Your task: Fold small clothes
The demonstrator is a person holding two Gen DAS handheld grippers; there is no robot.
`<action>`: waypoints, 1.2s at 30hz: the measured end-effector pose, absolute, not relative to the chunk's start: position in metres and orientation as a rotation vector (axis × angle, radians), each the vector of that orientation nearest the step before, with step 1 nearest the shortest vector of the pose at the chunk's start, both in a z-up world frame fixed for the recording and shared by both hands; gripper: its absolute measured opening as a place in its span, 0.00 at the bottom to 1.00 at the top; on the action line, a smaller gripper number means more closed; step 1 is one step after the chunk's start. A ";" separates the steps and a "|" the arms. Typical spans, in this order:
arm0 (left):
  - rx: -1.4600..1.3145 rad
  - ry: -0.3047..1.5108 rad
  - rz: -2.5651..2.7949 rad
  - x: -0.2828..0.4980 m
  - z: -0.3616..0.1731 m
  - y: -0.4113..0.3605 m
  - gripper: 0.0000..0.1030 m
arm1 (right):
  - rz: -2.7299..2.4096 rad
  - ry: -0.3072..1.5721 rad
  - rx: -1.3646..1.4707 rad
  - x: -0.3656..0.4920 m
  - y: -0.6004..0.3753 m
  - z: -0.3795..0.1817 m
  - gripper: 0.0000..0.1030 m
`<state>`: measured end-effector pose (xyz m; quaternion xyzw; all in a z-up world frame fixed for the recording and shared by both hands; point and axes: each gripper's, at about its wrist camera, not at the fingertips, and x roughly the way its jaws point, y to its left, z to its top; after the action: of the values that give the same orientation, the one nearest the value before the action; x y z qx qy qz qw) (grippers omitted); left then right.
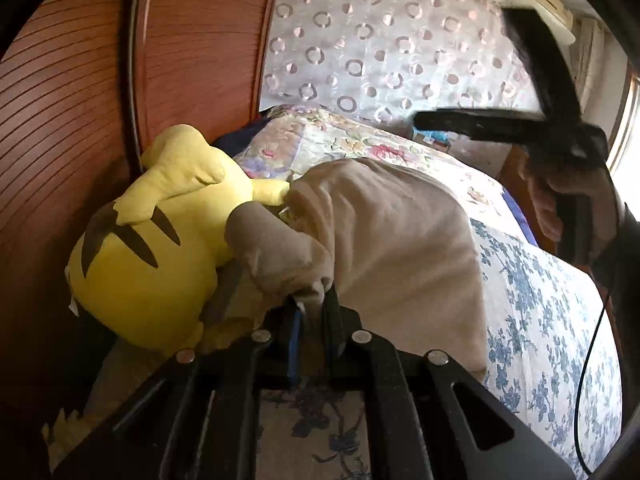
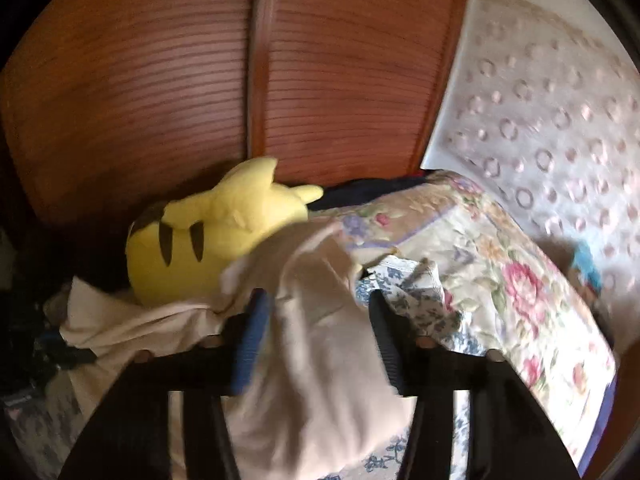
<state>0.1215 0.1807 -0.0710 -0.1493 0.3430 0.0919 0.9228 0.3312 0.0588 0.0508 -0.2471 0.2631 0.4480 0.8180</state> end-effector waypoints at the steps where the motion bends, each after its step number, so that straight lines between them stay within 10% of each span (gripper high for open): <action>1: -0.310 0.697 0.187 0.119 -0.070 0.181 0.13 | 0.948 0.562 -0.504 0.328 0.054 0.050 0.54; 11: -0.257 0.630 0.201 0.100 -0.051 0.182 0.49 | 0.846 0.591 -0.353 0.287 -0.004 0.042 0.54; 15: -0.194 0.593 0.162 0.095 -0.038 0.165 0.79 | 0.817 0.583 -0.315 0.260 -0.021 0.044 0.54; 28: -0.076 0.531 0.032 0.084 -0.005 0.089 0.80 | 0.653 0.510 -0.158 0.148 -0.116 0.056 0.56; 36: -0.051 0.483 -0.048 0.078 0.017 0.046 0.80 | 0.525 0.460 -0.069 0.075 -0.166 0.061 0.74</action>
<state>0.0779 0.0465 0.0171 -0.0251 0.2392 -0.0240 0.9704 0.0752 -0.1657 0.0608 -0.0338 0.2252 0.2573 0.9391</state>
